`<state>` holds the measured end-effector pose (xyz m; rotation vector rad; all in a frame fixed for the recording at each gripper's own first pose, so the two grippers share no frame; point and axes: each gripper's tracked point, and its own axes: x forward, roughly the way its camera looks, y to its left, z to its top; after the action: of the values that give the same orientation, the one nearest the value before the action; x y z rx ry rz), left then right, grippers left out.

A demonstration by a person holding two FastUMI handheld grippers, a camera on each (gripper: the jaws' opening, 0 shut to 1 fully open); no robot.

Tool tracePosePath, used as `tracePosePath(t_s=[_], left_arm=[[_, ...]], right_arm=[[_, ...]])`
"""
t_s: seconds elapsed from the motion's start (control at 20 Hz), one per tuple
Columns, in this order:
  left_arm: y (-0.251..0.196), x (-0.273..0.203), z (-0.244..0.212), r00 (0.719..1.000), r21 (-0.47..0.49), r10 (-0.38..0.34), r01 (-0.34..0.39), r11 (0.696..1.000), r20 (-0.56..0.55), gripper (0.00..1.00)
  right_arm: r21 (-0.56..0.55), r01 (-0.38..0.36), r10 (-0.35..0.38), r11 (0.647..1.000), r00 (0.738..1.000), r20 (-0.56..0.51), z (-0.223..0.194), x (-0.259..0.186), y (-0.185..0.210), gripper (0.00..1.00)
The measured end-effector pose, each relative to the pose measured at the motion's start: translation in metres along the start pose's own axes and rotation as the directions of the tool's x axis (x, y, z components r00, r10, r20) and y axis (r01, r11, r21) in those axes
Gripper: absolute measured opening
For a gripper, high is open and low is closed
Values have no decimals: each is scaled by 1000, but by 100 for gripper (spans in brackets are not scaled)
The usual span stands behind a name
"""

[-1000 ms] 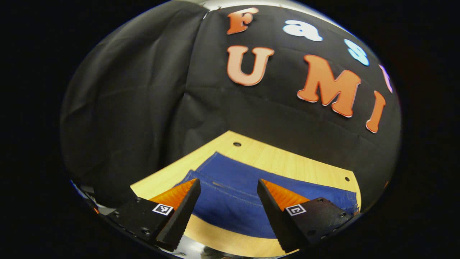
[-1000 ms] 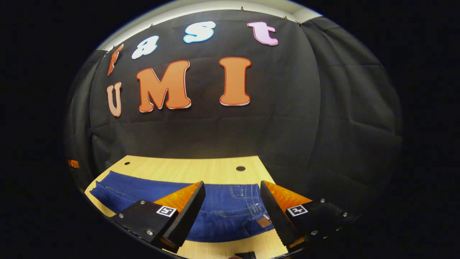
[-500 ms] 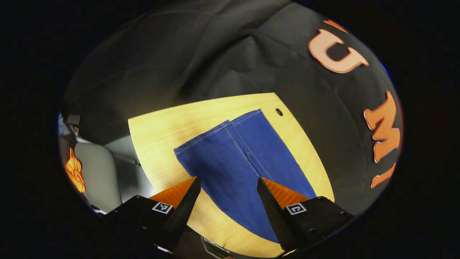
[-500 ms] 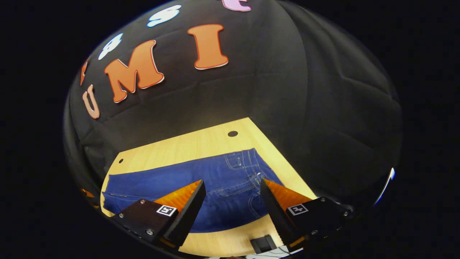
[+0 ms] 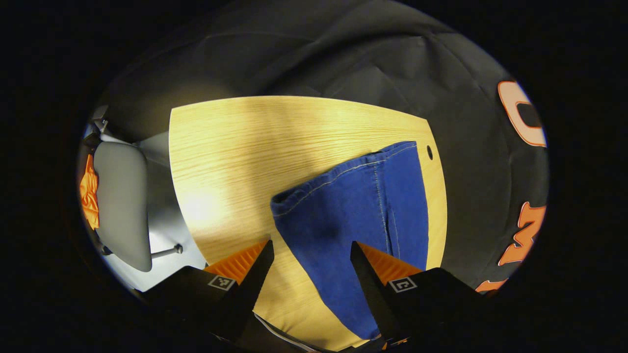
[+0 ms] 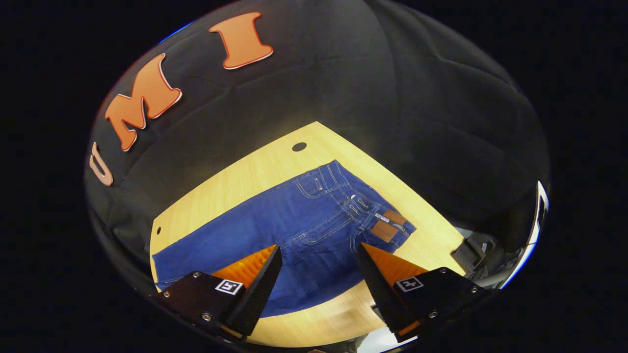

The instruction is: Grasp the waist and the cuffs of the jeans and fold them to make the two legs overlap; first hold the waist and fold one-third of the jeans toward the cuffs, then hold the cuffs and fold the remaining one-third in the same direction to finish folding.

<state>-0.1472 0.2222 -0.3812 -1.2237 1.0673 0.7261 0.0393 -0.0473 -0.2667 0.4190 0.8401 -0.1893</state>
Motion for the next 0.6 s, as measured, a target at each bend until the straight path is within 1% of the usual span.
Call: tracePosePath(t_s=[0.05, 0.15, 0.25, 0.3, 0.35, 0.45, 0.5, 0.55, 0.6], left_arm=[[-2, 0, 6, 1000, -10, -22, 22, 1000, -3, 92], [-6, 13, 15, 998, -21, -51, 51, 999, -21, 91], [-16, 17, 20, 993, -20, -112, 112, 994, -39, 87], [-19, 22, 22, 988, -16, -147, 146, 989, -50, 87], [-23, 25, 24, 983, -22, -176, 175, 984, -51, 79], [-30, 31, 25, 974, -35, -225, 224, 974, -37, 72], [-28, 34, 26, 971, -31, -237, 236, 971, -22, 68], [-29, 35, 23, 969, -28, -248, 247, 969, -21, 52], [-20, 42, 22, 978, 1, -211, 211, 978, -2, 52]], right_arm=[[21, 6, -6, 1000, 1000, -3, -3, 1, 1, 97], [69, 12, -10, 998, 1000, -23, -11, 4, 6, 96], [97, 11, -8, 995, 999, -31, -13, 5, 10, 96], [102, 8, -4, 995, 999, -37, -15, 7, 10, 97], [109, 13, -9, 994, 999, -42, -16, 6, 10, 96], [141, -1, 9, 990, 998, -55, -17, 6, 11, 96], [158, -21, 31, 987, 998, -60, -16, 7, 12, 96], [176, -27, 40, 984, 996, -74, -16, 9, 9, 96], [192, -34, 53, 981, 994, -94, -17, 12, 3, 97]])
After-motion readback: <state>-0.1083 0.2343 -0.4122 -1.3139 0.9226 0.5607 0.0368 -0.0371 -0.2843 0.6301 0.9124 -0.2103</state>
